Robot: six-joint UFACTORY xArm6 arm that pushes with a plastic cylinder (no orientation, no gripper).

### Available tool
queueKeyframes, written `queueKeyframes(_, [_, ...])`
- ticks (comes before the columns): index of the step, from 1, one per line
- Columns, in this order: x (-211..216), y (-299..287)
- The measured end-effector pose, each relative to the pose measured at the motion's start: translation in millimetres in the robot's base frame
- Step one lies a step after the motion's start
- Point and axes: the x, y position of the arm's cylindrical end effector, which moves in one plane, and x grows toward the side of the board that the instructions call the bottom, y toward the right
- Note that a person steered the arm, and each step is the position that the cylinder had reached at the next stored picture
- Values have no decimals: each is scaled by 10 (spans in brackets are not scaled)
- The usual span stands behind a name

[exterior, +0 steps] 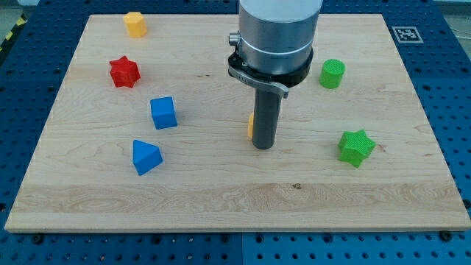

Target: Move the yellow heart below the red circle

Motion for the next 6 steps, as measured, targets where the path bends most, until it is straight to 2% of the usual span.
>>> queueKeyframes(3, [-339,-329])
queueKeyframes(6, [-216,64])
